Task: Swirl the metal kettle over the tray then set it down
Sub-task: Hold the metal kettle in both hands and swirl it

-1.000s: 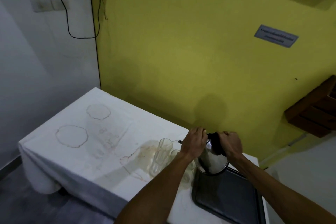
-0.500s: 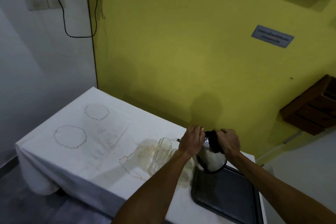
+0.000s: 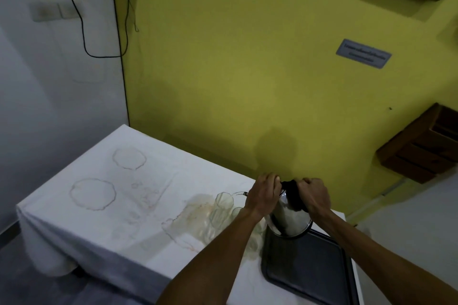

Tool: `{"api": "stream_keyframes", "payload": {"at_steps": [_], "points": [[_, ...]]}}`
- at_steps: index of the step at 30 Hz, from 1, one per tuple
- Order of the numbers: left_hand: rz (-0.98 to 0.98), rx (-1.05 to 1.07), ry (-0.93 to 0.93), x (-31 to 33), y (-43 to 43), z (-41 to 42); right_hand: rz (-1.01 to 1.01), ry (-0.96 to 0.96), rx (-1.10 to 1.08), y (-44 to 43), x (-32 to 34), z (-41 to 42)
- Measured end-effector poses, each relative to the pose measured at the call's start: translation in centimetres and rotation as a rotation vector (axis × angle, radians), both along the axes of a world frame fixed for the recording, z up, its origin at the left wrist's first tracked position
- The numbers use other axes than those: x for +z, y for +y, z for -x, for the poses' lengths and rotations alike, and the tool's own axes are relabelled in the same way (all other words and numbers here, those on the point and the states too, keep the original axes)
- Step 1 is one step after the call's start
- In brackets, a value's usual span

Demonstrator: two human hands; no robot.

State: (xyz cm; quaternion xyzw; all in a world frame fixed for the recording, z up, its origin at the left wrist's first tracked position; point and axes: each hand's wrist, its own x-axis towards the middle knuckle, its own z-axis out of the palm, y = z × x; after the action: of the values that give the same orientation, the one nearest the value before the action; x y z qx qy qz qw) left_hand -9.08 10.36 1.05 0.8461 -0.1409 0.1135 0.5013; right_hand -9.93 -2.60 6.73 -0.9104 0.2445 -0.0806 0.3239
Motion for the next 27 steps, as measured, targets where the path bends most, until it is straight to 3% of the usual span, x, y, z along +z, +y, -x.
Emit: {"api": "stream_keyframes", "payload": {"at_steps": [27], "points": [[0.023, 0.003, -0.008, 1.1, -1.0, -0.8, 0.039, -0.009, 0.010, -0.7, 2.0, -0.3]]}}
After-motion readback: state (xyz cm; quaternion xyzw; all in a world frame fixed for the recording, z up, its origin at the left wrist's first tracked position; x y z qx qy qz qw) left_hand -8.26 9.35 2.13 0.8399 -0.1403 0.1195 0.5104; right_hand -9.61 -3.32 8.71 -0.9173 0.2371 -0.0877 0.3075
